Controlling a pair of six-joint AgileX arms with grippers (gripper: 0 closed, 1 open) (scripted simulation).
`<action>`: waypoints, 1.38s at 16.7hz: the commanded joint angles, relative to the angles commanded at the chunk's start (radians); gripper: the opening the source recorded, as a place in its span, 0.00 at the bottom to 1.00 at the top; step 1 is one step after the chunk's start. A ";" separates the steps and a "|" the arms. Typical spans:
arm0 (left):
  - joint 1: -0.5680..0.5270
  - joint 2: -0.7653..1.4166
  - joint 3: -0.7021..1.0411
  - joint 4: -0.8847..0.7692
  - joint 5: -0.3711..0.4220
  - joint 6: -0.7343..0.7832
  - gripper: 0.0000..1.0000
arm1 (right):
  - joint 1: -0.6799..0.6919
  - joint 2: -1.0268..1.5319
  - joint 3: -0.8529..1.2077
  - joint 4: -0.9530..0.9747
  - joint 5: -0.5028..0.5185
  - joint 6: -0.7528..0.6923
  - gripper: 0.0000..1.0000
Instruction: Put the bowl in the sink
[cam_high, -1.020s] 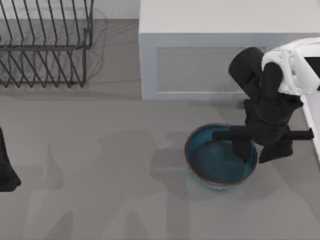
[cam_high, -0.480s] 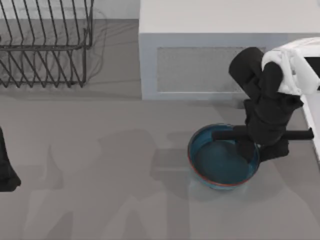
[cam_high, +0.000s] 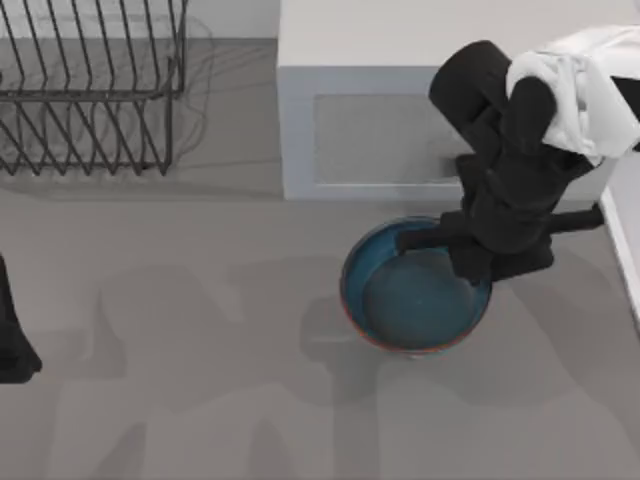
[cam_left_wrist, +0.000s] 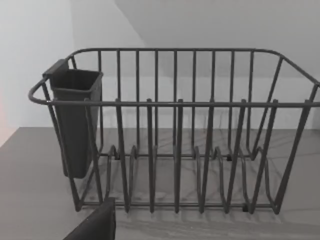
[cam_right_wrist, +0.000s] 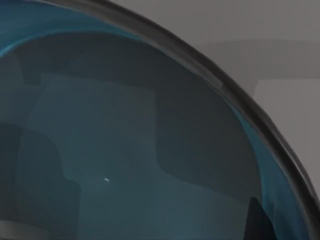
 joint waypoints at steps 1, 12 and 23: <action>0.000 0.000 0.000 0.000 0.000 0.000 1.00 | 0.009 -0.010 0.039 -0.039 -0.008 -0.014 0.00; 0.000 0.000 0.000 0.000 0.000 0.000 1.00 | -0.075 -0.046 0.337 -0.489 -0.013 0.085 0.00; 0.000 0.000 0.000 0.000 0.000 0.000 1.00 | -0.158 -0.242 0.221 -0.197 -0.117 0.068 0.00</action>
